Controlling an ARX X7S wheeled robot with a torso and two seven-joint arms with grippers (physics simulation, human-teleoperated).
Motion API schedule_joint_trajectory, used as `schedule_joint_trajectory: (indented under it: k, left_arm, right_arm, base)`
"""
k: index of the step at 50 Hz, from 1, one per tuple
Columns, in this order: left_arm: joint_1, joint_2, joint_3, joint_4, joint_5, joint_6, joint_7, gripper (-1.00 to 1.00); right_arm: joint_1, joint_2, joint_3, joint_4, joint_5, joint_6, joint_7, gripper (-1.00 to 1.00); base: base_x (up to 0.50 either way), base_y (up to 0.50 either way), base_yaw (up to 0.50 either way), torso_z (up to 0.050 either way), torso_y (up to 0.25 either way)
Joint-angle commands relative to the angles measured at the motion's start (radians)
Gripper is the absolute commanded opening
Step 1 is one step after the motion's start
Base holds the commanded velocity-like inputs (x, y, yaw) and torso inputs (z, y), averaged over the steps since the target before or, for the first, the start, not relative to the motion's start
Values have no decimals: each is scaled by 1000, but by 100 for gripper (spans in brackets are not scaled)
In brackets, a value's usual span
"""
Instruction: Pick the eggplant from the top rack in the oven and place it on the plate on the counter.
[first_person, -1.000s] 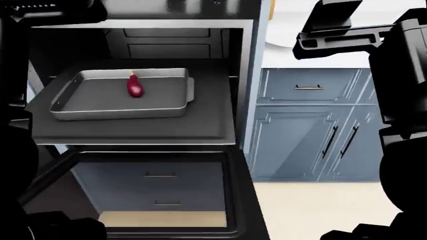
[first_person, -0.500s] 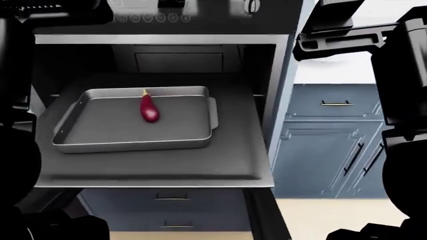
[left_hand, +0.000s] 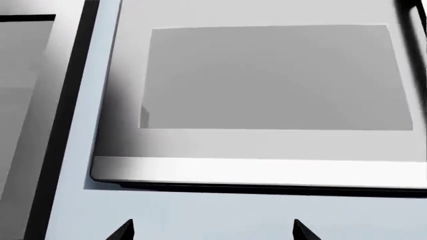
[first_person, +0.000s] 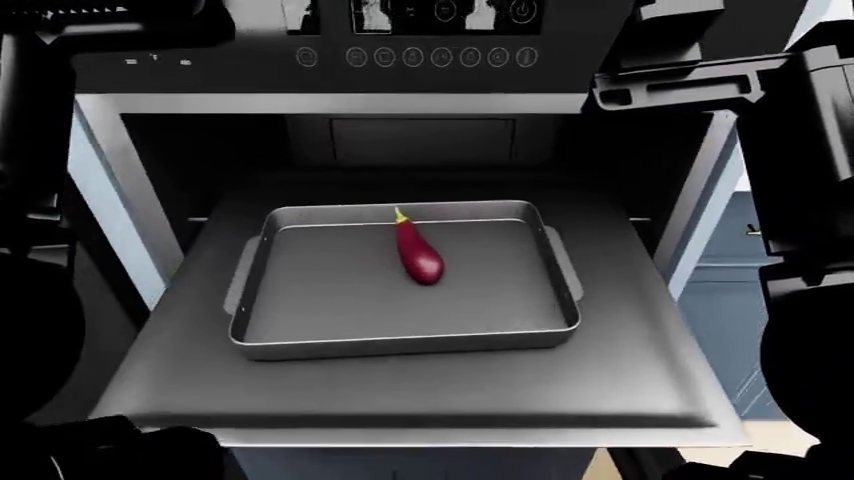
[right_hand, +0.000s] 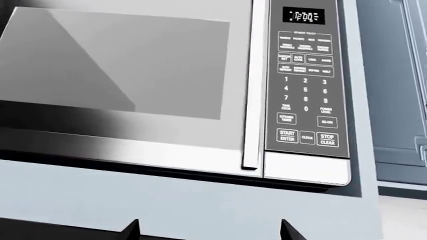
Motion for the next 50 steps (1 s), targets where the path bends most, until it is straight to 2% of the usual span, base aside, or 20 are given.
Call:
schedule_joint_trajectory:
  k: [1,4,22,24,26,44,50]
  left_arm:
    - [-16,3,-18,10,-38,-20,-19,100]
    - [-15,1,-22,11,-49,-22,-26,100]
    - [-18,-7,-35,10,-111,-6,-81,100]
    - [-12,-43,12,7,-111,11,-90,100]
    - [-11,-42,11,4,-119,5,-94,100]
    - [-7,-38,-14,-1,-177,7,-130,100]
    - [-8,-22,-48,8,-207,-6,-140,100]
  right_arm:
    - [-2,2,16,0,34,-4,21,100]
    - [-7,-3,27,-2,39,-23,31,100]
    - [-11,17,19,4,88,-25,67,100]
    - [-14,17,18,7,91,-31,70,100]
    - [-14,19,16,10,94,-34,74,100]
    - [-23,32,12,19,139,-49,106,100]
    - [4,33,7,36,163,-20,108,100]
  base:
    - [125,500,0,0,0]
    - [104,428,0,0,0]
    - [0,0,0,0,0]
    - [0,0,0,0,0]
    - [0,0,0,0,0]
    - [0,0,0,0,-250]
    - [0,0,0,0,-10]
